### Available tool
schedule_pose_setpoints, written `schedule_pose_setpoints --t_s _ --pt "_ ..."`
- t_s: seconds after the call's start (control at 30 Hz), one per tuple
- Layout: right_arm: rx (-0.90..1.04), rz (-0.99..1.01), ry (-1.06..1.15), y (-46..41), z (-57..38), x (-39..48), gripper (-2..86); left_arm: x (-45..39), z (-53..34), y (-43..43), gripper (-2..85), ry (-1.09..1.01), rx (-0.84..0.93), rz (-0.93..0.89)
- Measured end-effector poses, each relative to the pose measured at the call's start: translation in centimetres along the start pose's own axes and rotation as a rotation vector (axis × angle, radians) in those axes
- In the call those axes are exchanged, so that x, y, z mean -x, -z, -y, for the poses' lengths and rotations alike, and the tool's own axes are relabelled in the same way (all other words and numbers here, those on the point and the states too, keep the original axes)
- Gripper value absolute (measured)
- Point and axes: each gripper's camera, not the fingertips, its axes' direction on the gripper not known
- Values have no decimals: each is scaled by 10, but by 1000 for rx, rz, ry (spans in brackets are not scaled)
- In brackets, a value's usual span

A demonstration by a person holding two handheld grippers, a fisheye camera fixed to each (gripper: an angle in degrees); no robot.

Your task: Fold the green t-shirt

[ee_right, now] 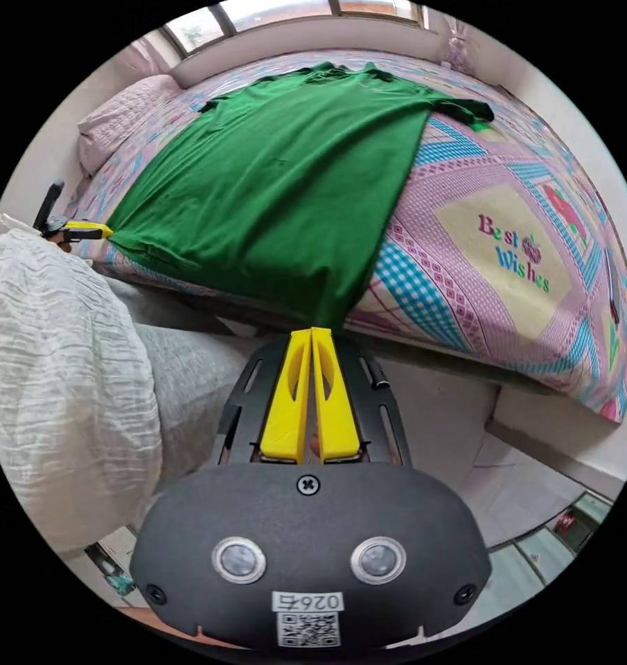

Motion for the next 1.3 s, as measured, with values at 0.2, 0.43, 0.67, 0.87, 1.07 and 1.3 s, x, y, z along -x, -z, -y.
schedule_pose_setpoints --t_s 0.2,0.43,0.67,0.87,1.07,1.3 --pt "-285 133 -111 56 -3 -9 -11 6 3 52 -8 15 -98 -2" --pt "-648 286 -109 96 45 -30 -9 -4 71 103 -9 -98 -300 -61" --pt "-589 135 -201 99 155 -70 2 -32 186 95 -10 -238 -341 -105" --pt "-540 152 -412 89 228 -119 95 -48 249 95 -10 -297 -342 -124" --pt "-444 47 -589 69 271 -134 99 -31 280 89 -10 -311 -308 -98" --pt "-404 25 -773 65 302 -139 91 2 287 87 -10 -273 -286 -136"
